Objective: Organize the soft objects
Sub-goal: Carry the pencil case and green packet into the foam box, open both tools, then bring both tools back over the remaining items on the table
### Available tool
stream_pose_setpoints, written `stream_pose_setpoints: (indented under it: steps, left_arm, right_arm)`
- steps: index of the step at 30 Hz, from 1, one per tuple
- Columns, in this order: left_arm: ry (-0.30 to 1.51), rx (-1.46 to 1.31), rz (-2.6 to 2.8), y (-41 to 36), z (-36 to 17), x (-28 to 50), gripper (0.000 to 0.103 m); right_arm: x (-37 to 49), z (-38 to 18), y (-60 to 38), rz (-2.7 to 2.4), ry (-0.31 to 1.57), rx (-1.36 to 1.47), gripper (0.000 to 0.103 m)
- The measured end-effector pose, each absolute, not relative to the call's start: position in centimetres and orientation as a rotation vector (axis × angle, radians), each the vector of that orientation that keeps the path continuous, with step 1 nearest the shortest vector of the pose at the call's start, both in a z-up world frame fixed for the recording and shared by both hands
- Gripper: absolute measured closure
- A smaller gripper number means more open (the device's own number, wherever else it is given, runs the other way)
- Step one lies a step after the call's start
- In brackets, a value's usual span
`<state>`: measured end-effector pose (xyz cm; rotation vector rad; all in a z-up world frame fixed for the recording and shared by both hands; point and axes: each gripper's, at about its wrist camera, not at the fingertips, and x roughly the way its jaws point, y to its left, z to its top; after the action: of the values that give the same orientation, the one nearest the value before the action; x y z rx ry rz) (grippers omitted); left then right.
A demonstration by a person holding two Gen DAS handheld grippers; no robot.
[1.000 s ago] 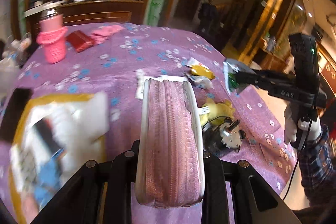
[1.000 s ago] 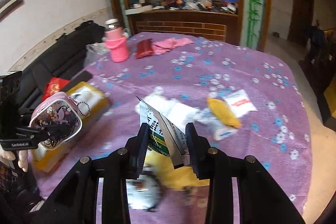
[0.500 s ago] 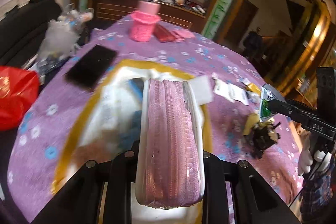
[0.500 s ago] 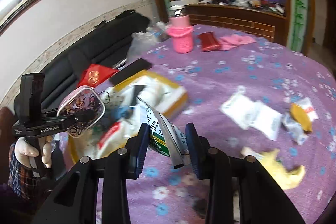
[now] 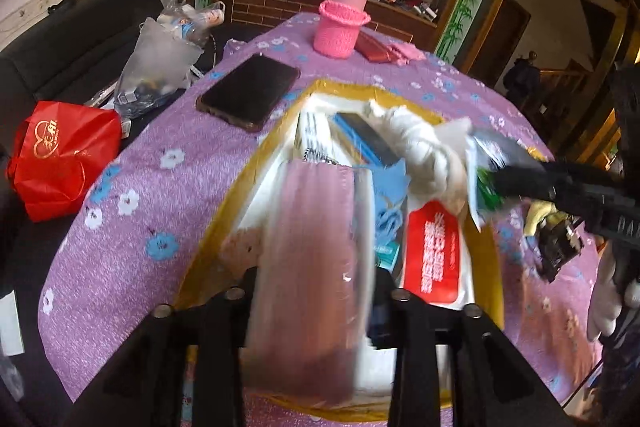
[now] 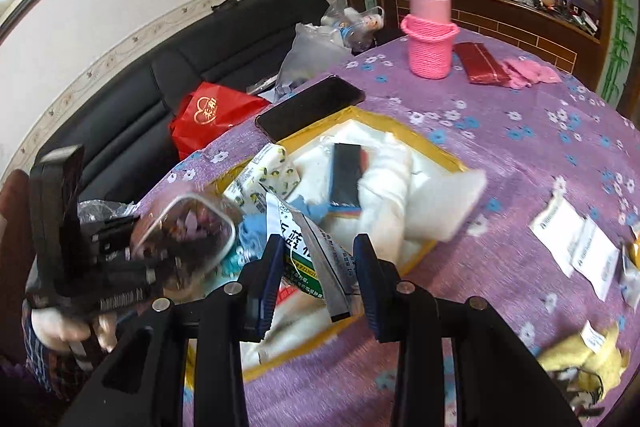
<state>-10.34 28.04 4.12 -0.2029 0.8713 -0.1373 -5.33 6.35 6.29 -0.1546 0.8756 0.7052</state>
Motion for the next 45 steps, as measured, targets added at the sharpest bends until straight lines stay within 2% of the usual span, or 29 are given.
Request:
stream_pose_setpoints:
  steps: [3, 12, 13, 14, 16, 21, 27, 29, 45]
  left_arm:
    - [0.868, -0.195, -0.142, 27.8, 3.7, -10.8, 0.038]
    - [0.762, -0.319, -0.133, 29.7, 5.2, -13.4, 0.026]
    - [0.745, -0.332, -0.131, 30.0, 5.5, -13.8, 0.026]
    - [0.732, -0.343, -0.132, 30.3, 5.7, -14.1, 0.025]
    - [0.708, -0.368, -0.141, 30.9, 6.0, -14.6, 0.021]
    - [0.678, -0.413, -0.142, 31.6, 6.3, -14.9, 0.016]
    - [0.681, -0.384, -0.146, 30.0, 7.0, -15.0, 0.016]
    - [0.677, -0.339, -0.137, 28.6, 7.4, -15.3, 0.015]
    - [0.746, 0.056, -0.161, 14.1, 8.4, -16.4, 0.015]
  right_arm:
    - [-4.1, 6.0, 8.1, 0.700, 0.892, -0.161, 0.068]
    - [0.0, 4.1, 13.4, 0.660, 0.936, -0.191, 0.066]
    - [0.3, 4.0, 13.5, 0.655, 0.940, -0.184, 0.058]
    - [0.8, 3.8, 13.6, 0.643, 0.946, -0.171, 0.043]
    - [1.2, 3.7, 13.5, 0.635, 0.940, -0.141, 0.029]
    - [1.0, 5.1, 12.3, 0.625, 0.895, -0.103, 0.029]
    - [-1.7, 7.8, 8.4, 0.619, 0.812, -0.063, 0.027]
    - [-2.9, 8.3, 6.3, 0.611, 0.793, -0.036, 0.023]
    - [-9.6, 7.2, -10.2, 0.458, 0.741, 0.113, 0.023]
